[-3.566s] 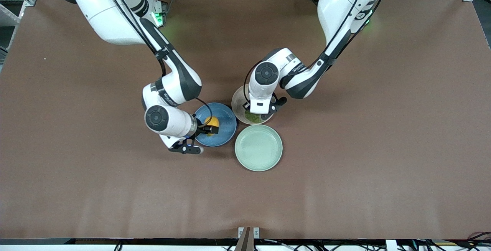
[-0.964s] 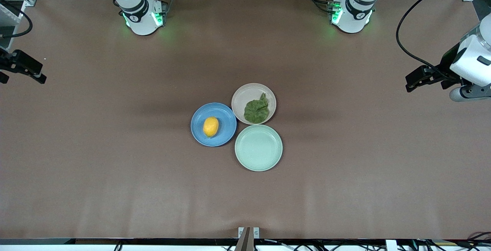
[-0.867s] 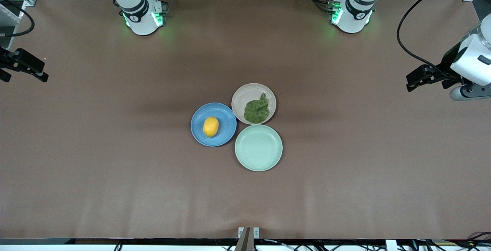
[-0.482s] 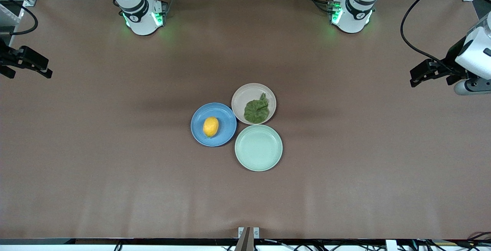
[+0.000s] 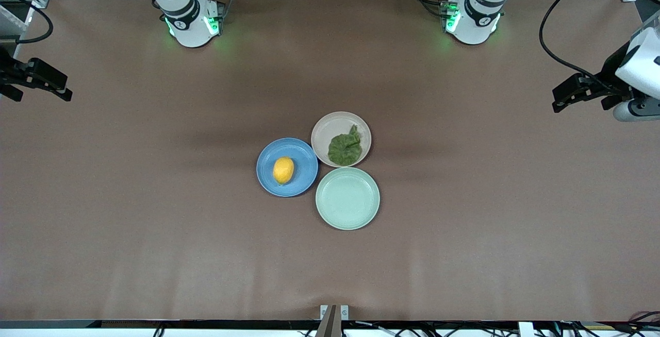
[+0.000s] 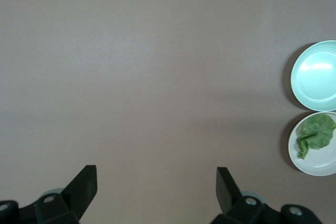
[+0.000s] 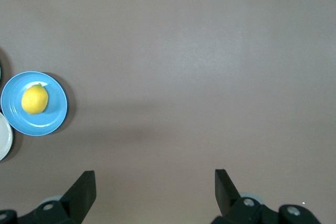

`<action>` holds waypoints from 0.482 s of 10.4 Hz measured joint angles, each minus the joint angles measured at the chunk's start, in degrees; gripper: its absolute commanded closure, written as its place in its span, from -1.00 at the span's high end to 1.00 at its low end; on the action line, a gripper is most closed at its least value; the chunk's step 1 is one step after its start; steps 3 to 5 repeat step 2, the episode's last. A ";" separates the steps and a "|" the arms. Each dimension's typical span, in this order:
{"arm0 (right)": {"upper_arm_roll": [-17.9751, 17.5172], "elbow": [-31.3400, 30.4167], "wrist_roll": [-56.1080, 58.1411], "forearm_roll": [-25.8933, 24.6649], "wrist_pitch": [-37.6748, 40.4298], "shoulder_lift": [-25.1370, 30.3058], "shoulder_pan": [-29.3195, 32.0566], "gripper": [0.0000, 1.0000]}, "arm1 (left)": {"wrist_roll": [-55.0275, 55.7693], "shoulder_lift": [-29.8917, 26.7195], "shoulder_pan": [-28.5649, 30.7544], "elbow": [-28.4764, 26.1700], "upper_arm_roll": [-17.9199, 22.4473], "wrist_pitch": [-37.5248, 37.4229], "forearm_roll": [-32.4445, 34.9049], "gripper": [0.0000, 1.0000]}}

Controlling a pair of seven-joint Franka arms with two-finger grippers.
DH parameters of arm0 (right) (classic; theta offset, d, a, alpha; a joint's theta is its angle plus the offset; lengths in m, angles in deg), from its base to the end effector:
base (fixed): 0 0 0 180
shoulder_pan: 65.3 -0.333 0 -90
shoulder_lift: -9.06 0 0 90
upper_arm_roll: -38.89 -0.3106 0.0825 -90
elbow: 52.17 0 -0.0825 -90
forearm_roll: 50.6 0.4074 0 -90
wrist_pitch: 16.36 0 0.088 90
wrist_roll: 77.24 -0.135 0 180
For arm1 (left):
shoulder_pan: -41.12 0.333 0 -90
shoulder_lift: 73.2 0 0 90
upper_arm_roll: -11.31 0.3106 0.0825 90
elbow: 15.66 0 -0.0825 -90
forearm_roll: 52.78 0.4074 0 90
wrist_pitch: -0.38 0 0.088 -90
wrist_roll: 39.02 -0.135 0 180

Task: Place lemon and lettuce in plates

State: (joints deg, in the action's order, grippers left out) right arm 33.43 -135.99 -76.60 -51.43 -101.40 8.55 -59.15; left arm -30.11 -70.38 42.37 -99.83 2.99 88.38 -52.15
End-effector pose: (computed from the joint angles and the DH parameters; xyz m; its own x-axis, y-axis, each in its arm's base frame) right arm 0.5721 -0.0092 0.6313 0.9999 -0.0021 0.0123 -0.0023 -0.9999 0.0137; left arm 0.5864 -0.0691 0.6098 0.9993 0.0328 0.0185 0.0328 -0.9995 -0.0010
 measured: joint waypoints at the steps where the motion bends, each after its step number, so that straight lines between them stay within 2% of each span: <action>1: 0.01 -0.04 0.00 0.00 0.01 0.00 0.00 1.00 | 0.00 -0.20 0.00 0.00 0.01 -0.05 -1.18 1.00; 5: 0.05 -0.08 0.00 0.00 0.01 0.00 0.00 1.00 | 0.00 -0.26 -0.01 0.00 0.10 -0.09 -1.50 1.00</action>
